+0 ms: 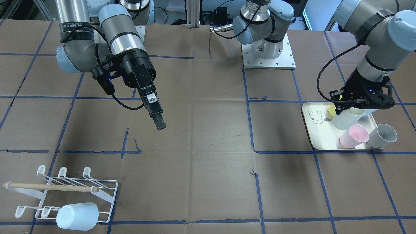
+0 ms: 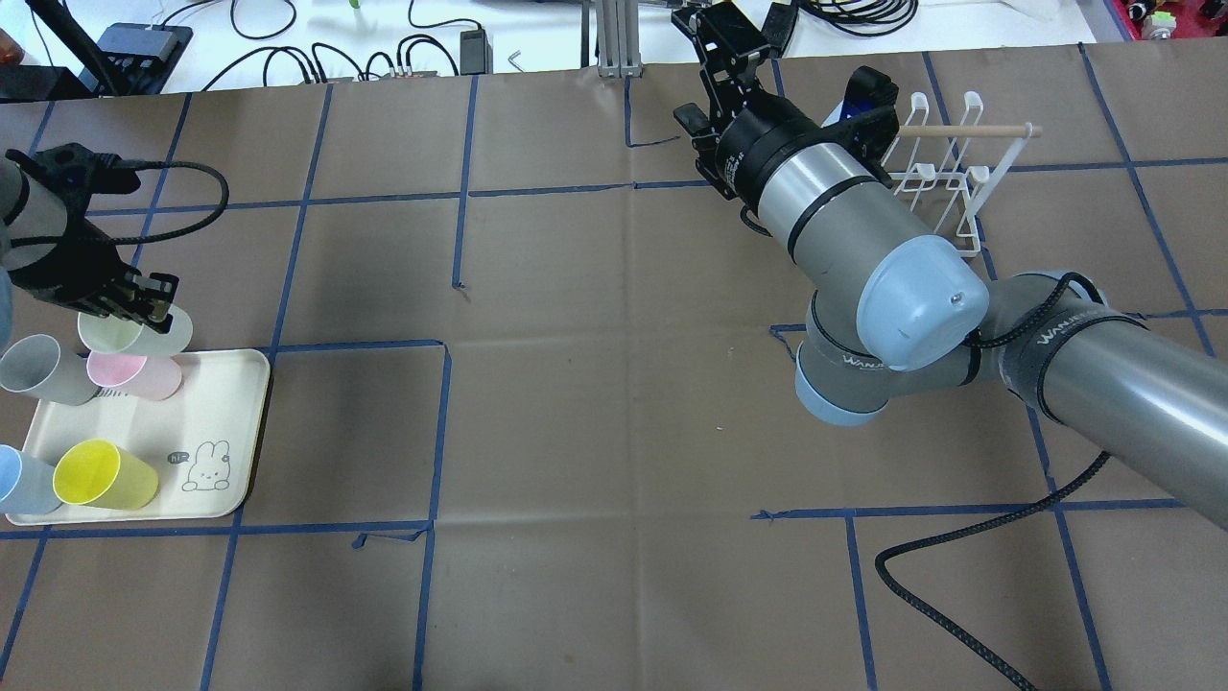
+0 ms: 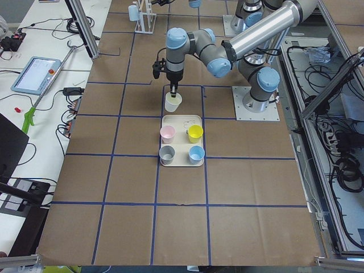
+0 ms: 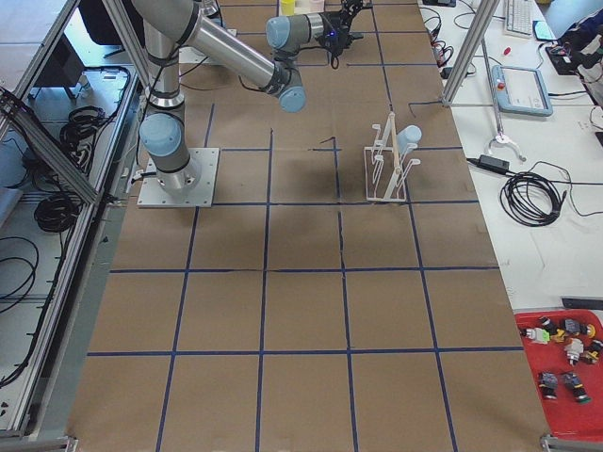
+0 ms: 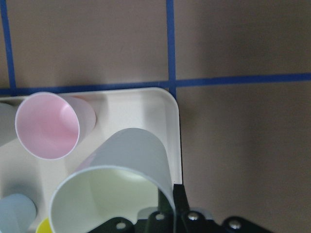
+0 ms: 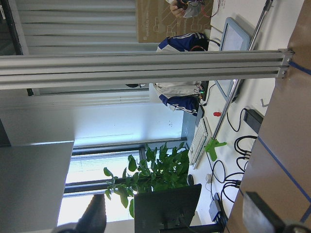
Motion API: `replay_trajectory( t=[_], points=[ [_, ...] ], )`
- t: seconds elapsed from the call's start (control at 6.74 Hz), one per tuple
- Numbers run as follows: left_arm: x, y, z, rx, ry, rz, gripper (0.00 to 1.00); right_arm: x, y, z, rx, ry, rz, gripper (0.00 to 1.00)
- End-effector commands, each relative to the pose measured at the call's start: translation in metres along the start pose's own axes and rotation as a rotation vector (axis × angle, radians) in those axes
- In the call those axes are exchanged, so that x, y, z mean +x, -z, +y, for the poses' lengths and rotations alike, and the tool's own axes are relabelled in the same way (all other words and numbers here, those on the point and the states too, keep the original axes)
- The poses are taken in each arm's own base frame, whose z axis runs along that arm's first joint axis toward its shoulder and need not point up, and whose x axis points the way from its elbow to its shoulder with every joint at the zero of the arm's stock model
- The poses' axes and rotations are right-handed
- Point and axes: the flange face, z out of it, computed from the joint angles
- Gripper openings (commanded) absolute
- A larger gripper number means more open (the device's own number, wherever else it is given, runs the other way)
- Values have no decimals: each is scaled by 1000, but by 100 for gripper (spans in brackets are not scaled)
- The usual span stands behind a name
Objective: Transfer IKEA cup to right arm and place on rack
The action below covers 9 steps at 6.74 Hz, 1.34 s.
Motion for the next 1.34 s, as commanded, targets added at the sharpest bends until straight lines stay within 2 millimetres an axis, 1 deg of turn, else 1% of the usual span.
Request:
replay_trajectory(
  t=[0.0,0.3,0.45,0.59,0.74,0.89,1.04,1.19],
  points=[
    [-6,33,-53,104,-48,96,0,3,-1,0,-1,-2,7,100],
    [15,37,-74,296,-182,343,0,3,-1,0,-1,-2,9,100],
    [22,31,-83,354,-181,458,0,2,-2,0,-1,-2,9,100],
    [29,19,-97,465,-231,556,0,4,-2,-1,-1,-3,13,100],
    [35,13,-105,561,-300,602,0,4,-2,-1,-1,-3,13,100],
    [38,13,-112,614,-324,644,0,4,-2,-1,-1,-3,13,100],
    [53,10,-124,703,-384,709,0,3,-2,0,-1,-3,13,100],
    [73,1,-138,779,-454,726,0,3,-2,-1,0,-3,13,100]
  ],
)
